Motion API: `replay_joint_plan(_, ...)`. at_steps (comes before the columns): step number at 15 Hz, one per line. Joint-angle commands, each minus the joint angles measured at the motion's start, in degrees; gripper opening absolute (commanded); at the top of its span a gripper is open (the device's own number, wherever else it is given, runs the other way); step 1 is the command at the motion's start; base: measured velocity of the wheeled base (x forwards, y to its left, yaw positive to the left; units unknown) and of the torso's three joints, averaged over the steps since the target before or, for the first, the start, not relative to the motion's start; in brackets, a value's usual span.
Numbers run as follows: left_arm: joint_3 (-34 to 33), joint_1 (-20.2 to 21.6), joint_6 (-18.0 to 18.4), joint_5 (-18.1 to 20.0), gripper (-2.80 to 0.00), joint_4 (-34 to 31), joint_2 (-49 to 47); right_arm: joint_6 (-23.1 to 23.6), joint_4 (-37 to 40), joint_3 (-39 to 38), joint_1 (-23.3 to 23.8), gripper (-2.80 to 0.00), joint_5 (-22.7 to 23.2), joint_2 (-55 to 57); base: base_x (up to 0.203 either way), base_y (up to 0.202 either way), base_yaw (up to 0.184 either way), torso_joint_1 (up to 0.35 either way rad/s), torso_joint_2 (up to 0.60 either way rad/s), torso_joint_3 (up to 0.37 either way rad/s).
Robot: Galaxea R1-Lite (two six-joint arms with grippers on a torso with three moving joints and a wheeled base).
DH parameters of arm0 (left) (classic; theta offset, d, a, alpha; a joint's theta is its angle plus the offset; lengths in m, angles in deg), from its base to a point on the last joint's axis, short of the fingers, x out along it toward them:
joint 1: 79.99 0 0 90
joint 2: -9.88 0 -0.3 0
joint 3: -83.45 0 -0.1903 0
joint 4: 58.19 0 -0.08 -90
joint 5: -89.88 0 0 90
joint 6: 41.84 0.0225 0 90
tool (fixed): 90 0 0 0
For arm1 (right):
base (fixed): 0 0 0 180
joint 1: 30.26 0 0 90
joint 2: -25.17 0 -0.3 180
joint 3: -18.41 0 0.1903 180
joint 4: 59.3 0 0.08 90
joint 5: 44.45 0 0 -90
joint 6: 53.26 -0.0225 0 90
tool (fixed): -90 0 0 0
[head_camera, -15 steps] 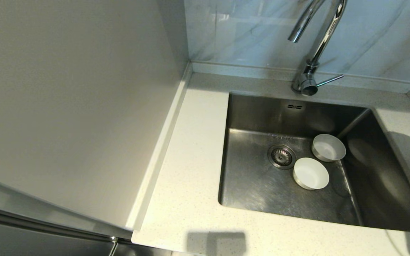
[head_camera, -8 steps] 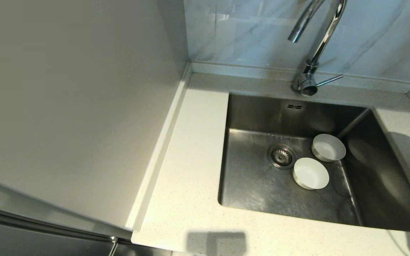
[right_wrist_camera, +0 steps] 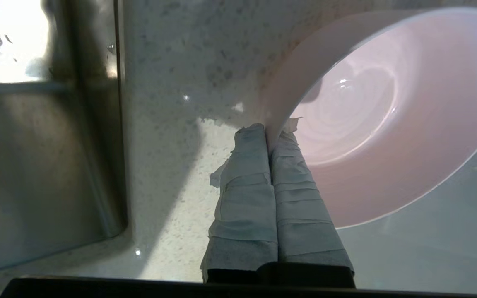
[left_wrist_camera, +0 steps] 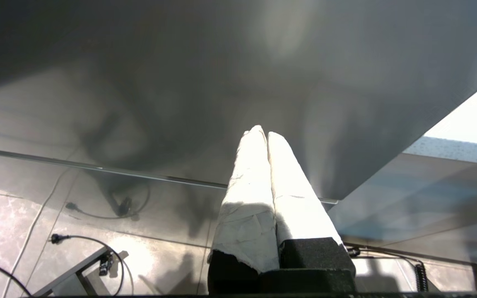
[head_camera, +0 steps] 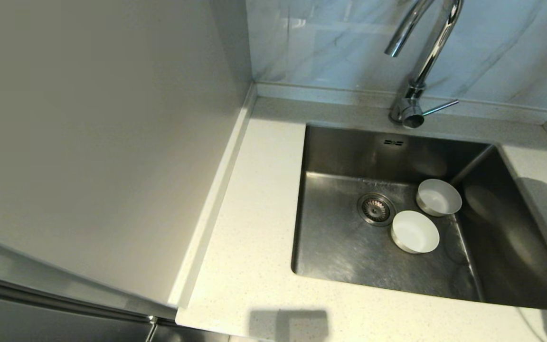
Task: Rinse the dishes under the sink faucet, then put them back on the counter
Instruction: Put a bowl into the sink
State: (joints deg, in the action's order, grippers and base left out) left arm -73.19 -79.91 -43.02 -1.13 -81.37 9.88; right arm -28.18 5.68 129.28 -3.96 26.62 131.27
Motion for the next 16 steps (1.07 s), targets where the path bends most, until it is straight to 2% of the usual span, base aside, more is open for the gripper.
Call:
replay_joint_plan(1, 0.0, 0.01, -0.05, -0.04, -2.8, 0.0, 0.18, 0.15, 0.22, -0.71, 0.07, -2.8, 0.03, -0.35, 0.0, 0.0, 0.0, 0.0, 0.0, 0.0)
replay_joint_plan(5, 0.0, 0.01, -0.05, 0.02, -2.8, 0.0, 0.2, 0.31, 0.13, -1.24, -0.05, -2.8, 0.29, -2.22, 0.0, 0.0, 0.0, 0.0, 0.0, 0.0)
replay_joint_plan(8, 0.0, 0.01, -0.05, -0.04, -2.8, 0.0, 0.18, 0.49, 0.05, -3.01, -1.88, -2.8, 3.61, -5.5, 0.0, 0.0, 0.0, 0.0, 0.0, 0.0)
replay_joint_plan(12, 0.0, 0.01, -0.05, -0.04, -2.8, 0.0, 0.18, 0.4, 0.04, -7.76, -6.26, -2.8, 3.83, -10.77, 0.0, 0.0, 0.0, 0.0, 0.0, 0.0)
replay_joint_plan(16, 0.0, 0.01, -0.05, -0.04, -2.8, 0.0, 0.18, 0.17, -1.4, -11.8, -12.67, -2.8, 5.17, -14.15, 0.0, 0.0, 0.0, 0.0, 0.0, 0.0)
